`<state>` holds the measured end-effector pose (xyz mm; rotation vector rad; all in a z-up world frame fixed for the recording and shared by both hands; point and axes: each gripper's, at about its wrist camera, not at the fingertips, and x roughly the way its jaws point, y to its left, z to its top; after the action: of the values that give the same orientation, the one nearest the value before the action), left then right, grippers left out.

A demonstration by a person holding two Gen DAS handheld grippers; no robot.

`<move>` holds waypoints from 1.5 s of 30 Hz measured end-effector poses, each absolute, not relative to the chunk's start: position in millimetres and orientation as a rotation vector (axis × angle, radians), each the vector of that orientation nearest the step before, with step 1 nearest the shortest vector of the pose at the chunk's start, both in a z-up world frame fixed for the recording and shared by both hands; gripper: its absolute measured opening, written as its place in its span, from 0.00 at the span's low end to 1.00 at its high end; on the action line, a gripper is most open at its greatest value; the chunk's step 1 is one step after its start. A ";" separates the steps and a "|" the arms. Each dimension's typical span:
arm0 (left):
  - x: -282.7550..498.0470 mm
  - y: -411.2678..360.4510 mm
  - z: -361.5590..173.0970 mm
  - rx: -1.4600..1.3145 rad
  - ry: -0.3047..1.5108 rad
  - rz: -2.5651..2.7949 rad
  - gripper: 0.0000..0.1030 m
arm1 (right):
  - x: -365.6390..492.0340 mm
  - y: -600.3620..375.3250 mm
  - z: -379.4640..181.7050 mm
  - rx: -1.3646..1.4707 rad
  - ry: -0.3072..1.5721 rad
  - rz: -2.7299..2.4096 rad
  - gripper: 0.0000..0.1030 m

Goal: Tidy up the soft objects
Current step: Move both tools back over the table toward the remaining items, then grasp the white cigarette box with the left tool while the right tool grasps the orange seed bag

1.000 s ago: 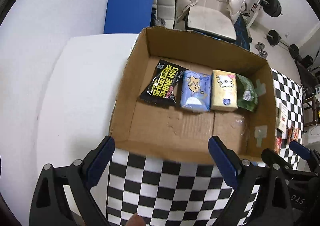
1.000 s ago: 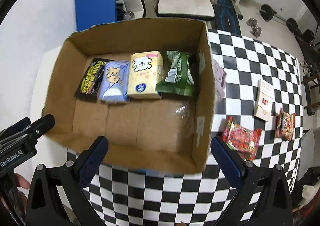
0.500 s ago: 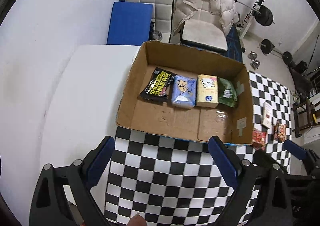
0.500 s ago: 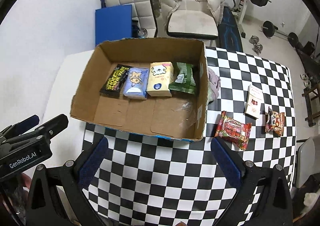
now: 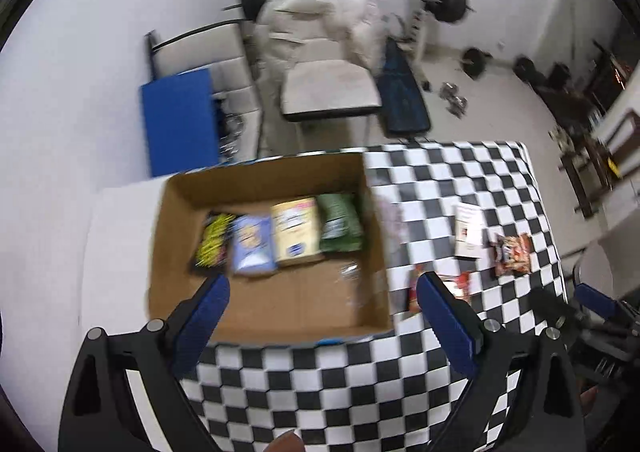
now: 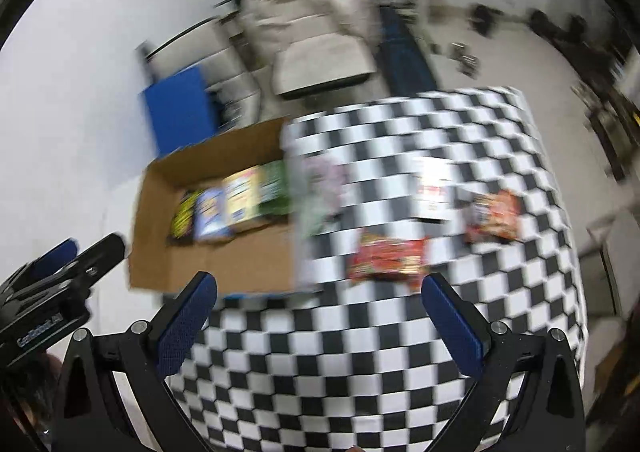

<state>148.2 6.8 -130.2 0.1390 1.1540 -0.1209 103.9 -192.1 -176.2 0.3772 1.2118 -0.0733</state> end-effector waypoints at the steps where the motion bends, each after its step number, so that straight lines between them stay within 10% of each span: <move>1: 154.0 -7.1 -134.4 0.154 1.159 -0.135 0.93 | 105.5 -214.3 -181.6 0.409 1.216 -0.111 1.00; 13: 233.7 -157.8 -255.4 0.362 1.368 -0.211 0.93 | 142.8 -401.0 -313.5 0.649 1.413 -0.335 1.00; 30: 275.8 -176.1 -338.5 0.399 1.514 -0.163 0.93 | 164.3 -446.8 -456.1 1.224 1.562 -0.507 1.00; 37: 282.2 -181.4 -345.9 0.366 1.541 -0.204 0.93 | 183.4 -427.8 -468.0 1.001 1.680 -0.533 0.52; 45: 281.2 -220.2 -375.9 0.284 1.684 -0.382 0.93 | 197.1 -404.1 -448.5 0.369 1.729 -0.352 0.45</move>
<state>281.2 -220.2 -375.9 0.2841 1.6840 -0.3821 197.1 -404.1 -448.5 0.3686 1.7294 -0.3519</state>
